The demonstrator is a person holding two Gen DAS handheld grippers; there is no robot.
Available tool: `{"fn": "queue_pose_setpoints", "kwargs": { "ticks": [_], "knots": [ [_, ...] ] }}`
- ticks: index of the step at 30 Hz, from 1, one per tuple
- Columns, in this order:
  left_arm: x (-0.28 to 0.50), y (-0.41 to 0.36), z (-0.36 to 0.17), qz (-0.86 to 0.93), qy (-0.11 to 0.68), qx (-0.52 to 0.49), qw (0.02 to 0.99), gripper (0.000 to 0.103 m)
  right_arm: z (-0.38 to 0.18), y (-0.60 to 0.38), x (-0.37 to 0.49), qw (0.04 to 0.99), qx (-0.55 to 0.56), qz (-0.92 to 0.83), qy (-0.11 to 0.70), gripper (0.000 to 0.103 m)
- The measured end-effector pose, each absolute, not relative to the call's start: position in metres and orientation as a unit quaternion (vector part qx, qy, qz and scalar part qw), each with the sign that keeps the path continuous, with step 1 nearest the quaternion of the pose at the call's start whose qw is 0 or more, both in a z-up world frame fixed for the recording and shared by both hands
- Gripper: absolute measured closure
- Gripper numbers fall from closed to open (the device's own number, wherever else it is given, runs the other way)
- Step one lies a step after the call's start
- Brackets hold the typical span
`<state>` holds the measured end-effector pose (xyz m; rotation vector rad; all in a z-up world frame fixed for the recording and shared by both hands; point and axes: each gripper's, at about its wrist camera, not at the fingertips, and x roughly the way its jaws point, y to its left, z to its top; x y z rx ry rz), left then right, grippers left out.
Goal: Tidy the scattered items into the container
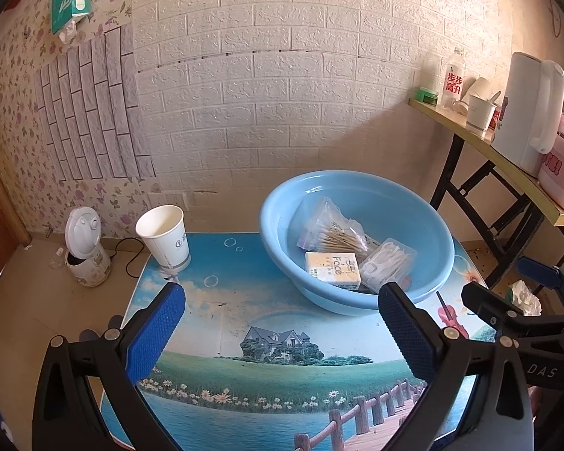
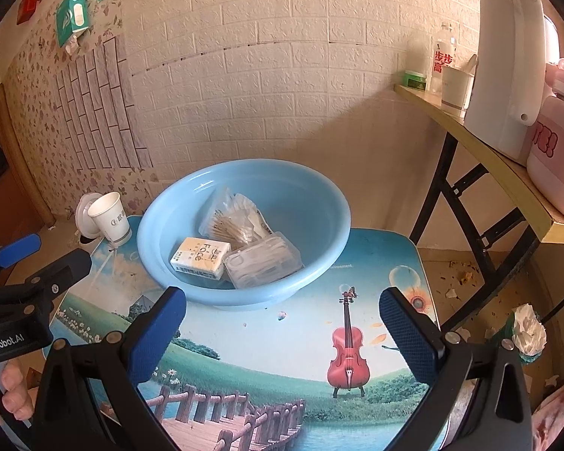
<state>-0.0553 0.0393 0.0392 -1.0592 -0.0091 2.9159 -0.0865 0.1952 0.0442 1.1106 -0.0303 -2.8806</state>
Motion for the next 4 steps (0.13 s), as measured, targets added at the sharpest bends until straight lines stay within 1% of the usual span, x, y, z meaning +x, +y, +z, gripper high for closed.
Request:
{"fn": "queue_pose_setpoints", "kwargs": {
  "ticks": [4],
  "knots": [
    [-0.0521, 0.0414, 0.0413, 0.941, -0.001, -0.339, 0.021, 0.0, 0.0442, 0.1948, -0.0859, 0.027, 0.359, -0.933, -0.01, 0.0]
  ]
}}
